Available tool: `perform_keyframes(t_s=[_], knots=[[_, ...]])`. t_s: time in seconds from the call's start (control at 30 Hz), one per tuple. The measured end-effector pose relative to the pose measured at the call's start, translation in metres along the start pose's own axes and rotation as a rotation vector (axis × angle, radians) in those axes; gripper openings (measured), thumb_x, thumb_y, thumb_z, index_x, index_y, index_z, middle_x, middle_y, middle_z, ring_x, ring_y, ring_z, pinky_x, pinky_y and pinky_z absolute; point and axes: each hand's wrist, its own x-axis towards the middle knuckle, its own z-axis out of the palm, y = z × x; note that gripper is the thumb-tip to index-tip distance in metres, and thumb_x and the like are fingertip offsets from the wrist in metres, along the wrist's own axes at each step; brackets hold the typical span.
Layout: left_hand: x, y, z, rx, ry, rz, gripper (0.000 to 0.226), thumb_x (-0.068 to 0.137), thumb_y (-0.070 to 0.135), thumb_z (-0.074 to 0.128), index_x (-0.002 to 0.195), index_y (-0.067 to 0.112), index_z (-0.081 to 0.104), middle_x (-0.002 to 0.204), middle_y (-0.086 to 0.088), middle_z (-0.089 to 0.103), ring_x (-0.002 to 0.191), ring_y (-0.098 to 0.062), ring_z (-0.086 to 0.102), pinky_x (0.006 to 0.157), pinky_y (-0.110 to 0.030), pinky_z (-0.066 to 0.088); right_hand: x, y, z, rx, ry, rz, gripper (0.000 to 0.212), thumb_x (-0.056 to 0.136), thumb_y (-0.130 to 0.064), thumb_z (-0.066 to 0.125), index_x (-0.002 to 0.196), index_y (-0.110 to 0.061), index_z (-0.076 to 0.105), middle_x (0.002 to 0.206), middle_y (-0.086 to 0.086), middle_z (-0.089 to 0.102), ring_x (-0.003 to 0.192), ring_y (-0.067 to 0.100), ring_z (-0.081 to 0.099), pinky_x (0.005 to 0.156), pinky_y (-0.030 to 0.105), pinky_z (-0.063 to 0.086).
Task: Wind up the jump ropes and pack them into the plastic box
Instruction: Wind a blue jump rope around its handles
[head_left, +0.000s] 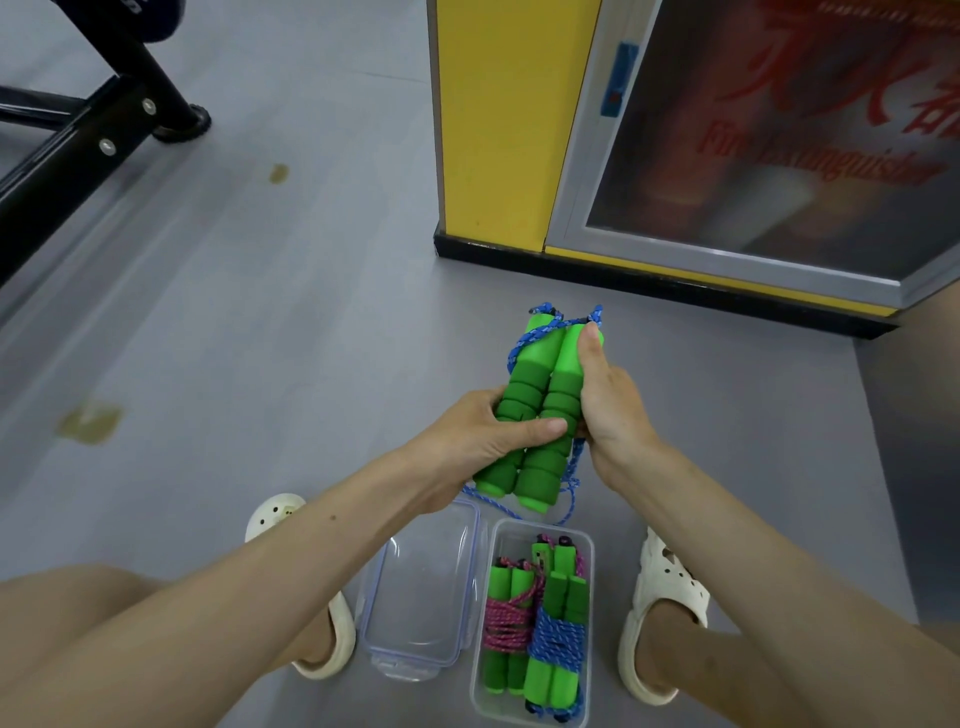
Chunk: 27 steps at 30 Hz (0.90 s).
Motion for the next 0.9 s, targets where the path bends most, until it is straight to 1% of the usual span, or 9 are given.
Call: perform_keyframes(t_s=[0.13,0.27,0.33,0.4,0.5,0.57,0.7,0.77,0.9], knots=[[0.002,0.001,-0.005,-0.031,0.005,-0.013,0.032,0.083,0.012,0.069,0.115,0.01,0.063,0.098,-0.006,0.072,0.087,-0.022,0.069,0.078,-0.036,0.057,0.007,-0.006,-0.009,-0.149,-0.044,0.006,0.062,0.094,-0.057,0.039,0.098,-0.001,0.065,0.065,0.008,0.06,0.046,0.012,0.052,0.043,0.018,0.041],[0.002,0.003,-0.015,0.1,0.096,0.021,0.028,0.082,0.009,0.071,0.109,0.014,0.064,0.089,0.0,0.07,0.08,-0.015,0.067,0.072,-0.03,0.055,0.011,-0.016,-0.027,-0.386,-0.125,0.037,0.07,0.087,-0.067,0.039,0.087,-0.004,0.069,0.065,0.01,0.067,0.047,0.014,0.057,0.053,0.024,0.049],[0.003,0.005,-0.023,0.112,0.147,0.022,0.027,0.082,0.009,0.072,0.107,0.015,0.064,0.086,0.001,0.07,0.078,-0.016,0.067,0.069,-0.03,0.054,0.012,-0.015,-0.034,-0.455,-0.147,0.053,0.074,0.086,-0.069,0.033,0.085,-0.007,0.072,0.062,0.008,0.066,0.048,0.014,0.056,0.05,0.023,0.047],[0.003,0.008,-0.032,0.116,0.195,0.02,0.026,0.081,0.01,0.072,0.106,0.015,0.064,0.084,0.001,0.07,0.074,-0.015,0.067,0.062,-0.026,0.053,0.011,-0.011,-0.037,-0.442,-0.195,0.048,0.065,0.089,-0.063,0.039,0.086,-0.008,0.073,0.06,0.006,0.059,0.047,0.013,0.048,0.05,0.022,0.043],[0.002,0.013,-0.034,0.227,0.238,0.039,0.026,0.081,0.009,0.073,0.104,0.015,0.062,0.08,0.003,0.068,0.063,-0.005,0.064,0.05,-0.015,0.047,0.01,-0.007,-0.039,-0.412,-0.249,0.019,0.028,0.091,-0.031,0.059,0.092,-0.006,0.071,0.059,0.003,0.048,0.044,0.008,0.034,0.046,0.02,0.031],[0.003,0.012,-0.031,0.3,0.265,0.058,0.025,0.08,0.01,0.074,0.1,0.017,0.061,0.078,0.005,0.065,0.062,-0.004,0.062,0.049,-0.014,0.045,0.011,-0.005,-0.038,-0.406,-0.228,0.024,0.021,0.093,-0.02,0.058,0.091,-0.004,0.07,0.056,0.003,0.048,0.039,0.006,0.032,0.043,0.018,0.027],[0.008,0.008,-0.027,0.717,0.437,0.153,0.025,0.074,0.028,0.078,0.083,0.028,0.055,0.077,0.007,0.063,0.076,-0.018,0.06,0.067,-0.03,0.048,0.008,-0.001,-0.032,-0.352,-0.249,0.068,0.026,0.098,-0.018,0.048,0.093,0.0,0.066,0.058,0.007,0.061,0.039,0.008,0.046,0.044,0.018,0.038],[0.007,0.008,-0.022,0.954,0.53,0.182,0.028,0.075,0.038,0.075,0.084,0.03,0.049,0.076,0.01,0.058,0.076,-0.019,0.055,0.063,-0.03,0.04,0.005,-0.001,-0.03,-0.32,-0.285,0.099,0.024,0.098,-0.02,0.049,0.093,-0.001,0.064,0.064,0.011,0.067,0.042,0.01,0.055,0.044,0.019,0.043],[0.009,0.004,-0.012,1.132,0.623,0.271,0.027,0.081,0.042,0.068,0.092,0.027,0.048,0.081,0.007,0.059,0.082,-0.024,0.058,0.062,-0.03,0.035,0.004,-0.001,-0.028,-0.286,-0.29,0.121,0.021,0.094,-0.02,0.057,0.09,-0.001,0.065,0.072,0.013,0.071,0.054,0.013,0.065,0.051,0.021,0.053]])
